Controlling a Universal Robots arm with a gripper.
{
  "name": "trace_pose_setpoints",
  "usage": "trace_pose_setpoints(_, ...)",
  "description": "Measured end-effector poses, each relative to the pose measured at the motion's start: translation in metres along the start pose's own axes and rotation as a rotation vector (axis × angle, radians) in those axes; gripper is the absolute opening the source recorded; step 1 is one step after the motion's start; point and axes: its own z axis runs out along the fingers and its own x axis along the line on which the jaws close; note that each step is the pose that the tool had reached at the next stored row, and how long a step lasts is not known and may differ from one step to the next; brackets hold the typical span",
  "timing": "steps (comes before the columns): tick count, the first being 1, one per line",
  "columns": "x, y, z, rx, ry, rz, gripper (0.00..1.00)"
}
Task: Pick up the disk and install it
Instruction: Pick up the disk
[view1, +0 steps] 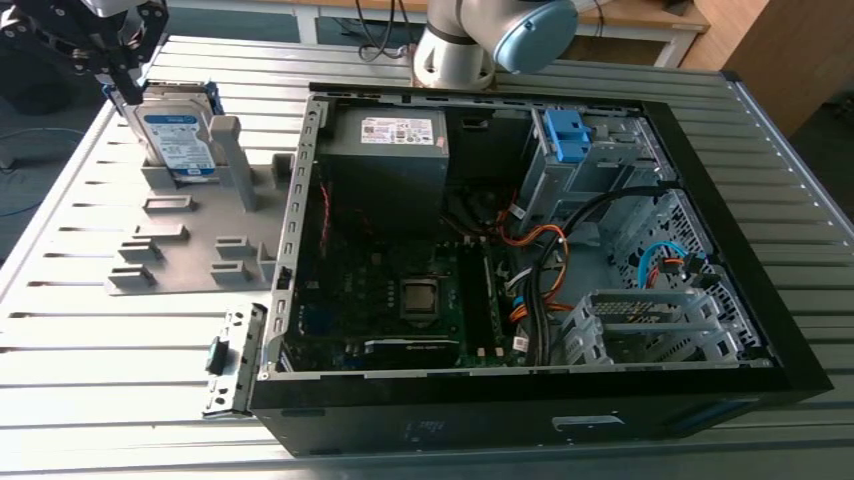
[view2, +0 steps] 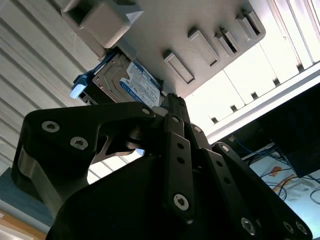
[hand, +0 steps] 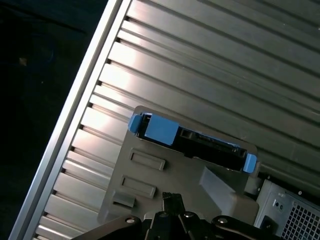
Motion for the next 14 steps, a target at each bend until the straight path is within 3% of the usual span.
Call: trace_pose_setpoints(14,0.0000,0.0000,0.0000,-0.0020,0.0006,-0.074,0.11)
